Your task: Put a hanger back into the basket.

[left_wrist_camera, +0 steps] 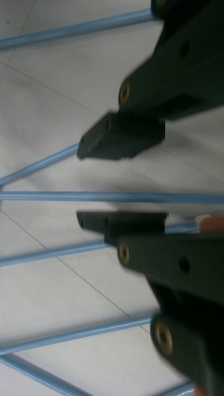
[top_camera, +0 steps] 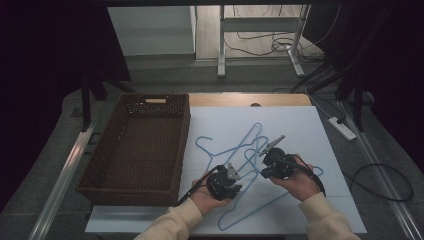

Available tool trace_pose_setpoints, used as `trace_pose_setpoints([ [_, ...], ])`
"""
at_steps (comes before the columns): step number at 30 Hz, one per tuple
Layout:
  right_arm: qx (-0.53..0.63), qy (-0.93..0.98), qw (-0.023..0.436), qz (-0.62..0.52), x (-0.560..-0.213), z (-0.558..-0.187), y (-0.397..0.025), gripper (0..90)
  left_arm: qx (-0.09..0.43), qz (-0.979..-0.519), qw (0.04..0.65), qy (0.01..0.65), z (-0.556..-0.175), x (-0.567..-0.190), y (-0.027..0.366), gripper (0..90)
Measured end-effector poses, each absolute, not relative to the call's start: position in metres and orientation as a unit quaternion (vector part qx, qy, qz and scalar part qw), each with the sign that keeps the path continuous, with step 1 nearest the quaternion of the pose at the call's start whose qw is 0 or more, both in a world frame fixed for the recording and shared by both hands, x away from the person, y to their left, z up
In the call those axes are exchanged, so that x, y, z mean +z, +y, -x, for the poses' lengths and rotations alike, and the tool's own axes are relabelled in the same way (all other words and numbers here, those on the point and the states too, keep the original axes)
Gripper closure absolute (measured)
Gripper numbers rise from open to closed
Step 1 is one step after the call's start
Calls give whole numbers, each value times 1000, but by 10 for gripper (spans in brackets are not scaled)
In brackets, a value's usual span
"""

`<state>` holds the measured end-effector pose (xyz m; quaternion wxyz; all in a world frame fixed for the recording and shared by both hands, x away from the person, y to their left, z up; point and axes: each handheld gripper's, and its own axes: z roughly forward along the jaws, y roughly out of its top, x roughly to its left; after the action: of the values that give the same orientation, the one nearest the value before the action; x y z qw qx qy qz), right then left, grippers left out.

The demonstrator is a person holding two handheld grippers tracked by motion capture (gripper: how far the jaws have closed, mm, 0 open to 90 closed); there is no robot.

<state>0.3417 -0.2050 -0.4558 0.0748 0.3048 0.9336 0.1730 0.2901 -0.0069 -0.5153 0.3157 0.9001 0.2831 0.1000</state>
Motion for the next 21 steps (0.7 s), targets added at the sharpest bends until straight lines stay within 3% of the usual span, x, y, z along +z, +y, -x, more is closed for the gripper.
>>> trace_pose_setpoints([
  [1,173,934,75,-305,-456,-342,-205,862,98,-898,317,289,-291,-516,-7,675],
  [4,179,932,79,-304,-452,-341,-205,861,102,-895,320,296,-294,-515,-5,837],
  [9,201,926,84,-308,-448,-341,-207,850,103,-891,329,295,-294,-512,-3,864],
  [10,210,923,90,-309,-447,-341,-208,828,105,-890,331,296,-294,-511,-2,866],
  [12,247,910,110,-314,-441,-340,-211,630,111,-888,334,297,-294,-510,-1,866],
  [15,317,880,143,-324,-428,-334,-218,474,115,-884,338,301,-293,-509,0,867],
  [21,456,808,183,-327,-400,-317,-243,431,119,-869,362,315,-294,-501,8,868],
])
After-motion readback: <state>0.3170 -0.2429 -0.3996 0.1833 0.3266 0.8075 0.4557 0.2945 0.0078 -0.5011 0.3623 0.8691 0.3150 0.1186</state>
